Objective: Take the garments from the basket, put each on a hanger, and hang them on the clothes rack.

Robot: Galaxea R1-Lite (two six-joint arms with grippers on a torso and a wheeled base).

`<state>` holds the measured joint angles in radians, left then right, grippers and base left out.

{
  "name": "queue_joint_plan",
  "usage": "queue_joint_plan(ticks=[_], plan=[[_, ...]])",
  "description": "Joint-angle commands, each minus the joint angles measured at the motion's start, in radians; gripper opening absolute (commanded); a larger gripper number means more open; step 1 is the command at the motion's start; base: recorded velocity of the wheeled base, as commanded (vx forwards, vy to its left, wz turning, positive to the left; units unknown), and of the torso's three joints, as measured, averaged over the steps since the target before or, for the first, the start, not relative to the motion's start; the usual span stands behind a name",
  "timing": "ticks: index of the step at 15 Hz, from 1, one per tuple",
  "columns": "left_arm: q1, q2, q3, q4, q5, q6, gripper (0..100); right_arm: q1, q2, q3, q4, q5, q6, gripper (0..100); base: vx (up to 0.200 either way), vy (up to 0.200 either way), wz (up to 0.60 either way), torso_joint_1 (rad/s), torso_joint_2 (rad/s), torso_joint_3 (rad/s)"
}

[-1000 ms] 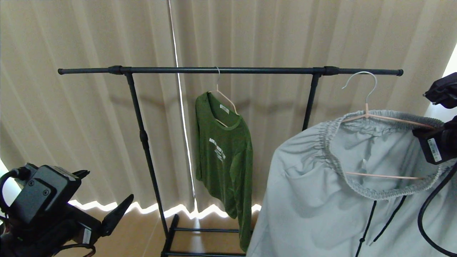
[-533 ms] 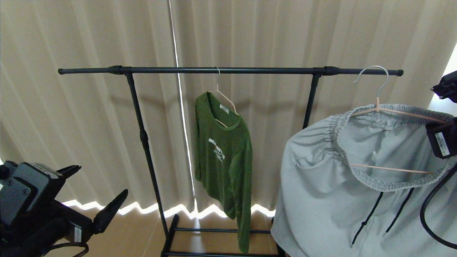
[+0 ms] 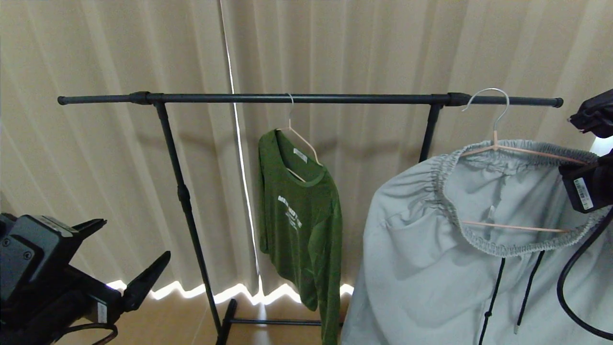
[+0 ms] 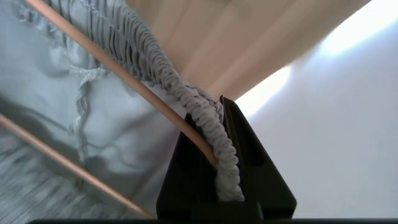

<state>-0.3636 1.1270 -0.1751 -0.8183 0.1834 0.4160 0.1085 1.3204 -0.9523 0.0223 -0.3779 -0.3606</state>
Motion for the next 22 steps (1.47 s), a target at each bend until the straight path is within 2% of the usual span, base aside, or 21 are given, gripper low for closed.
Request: queue_joint_plan(ticks=[1, 9, 11, 19, 22], plan=[[0.0, 0.002, 0.002, -0.001, 0.001, 0.0, 100, 0.007, 0.008, 0.001, 0.001, 0.001, 0.0, 0, 0.2, 0.0, 0.0, 0.002, 0.0, 0.002], [0.0, 0.0, 0.006, -0.001, 0.001, 0.003, 100, 0.043, 0.023, -0.002, -0.002, 0.005, 0.012, 0, 0.2, 0.0, 0.0, 0.004, 0.0, 0.002], [0.0, 0.0, 0.011, -0.001, 0.001, 0.004, 100, 0.06, 0.043, -0.002, -0.042, 0.002, 0.015, 0, 0.2, 0.0, 0.0, 0.005, 0.01, 0.0], [-0.001, 0.002, 0.014, -0.001, 0.001, 0.003, 100, 0.128, 0.157, -0.065, -0.084, -0.007, 0.078, 0, 0.0, 0.0, 0.0, 0.0, 0.0, 0.0], [-0.001, 0.004, 0.014, 0.001, 0.001, 0.003, 100, 0.131, 0.252, -0.102, -0.124, -0.09, 0.086, 0, 0.0, 0.0, 0.0, 0.0, 0.0, 0.0]])
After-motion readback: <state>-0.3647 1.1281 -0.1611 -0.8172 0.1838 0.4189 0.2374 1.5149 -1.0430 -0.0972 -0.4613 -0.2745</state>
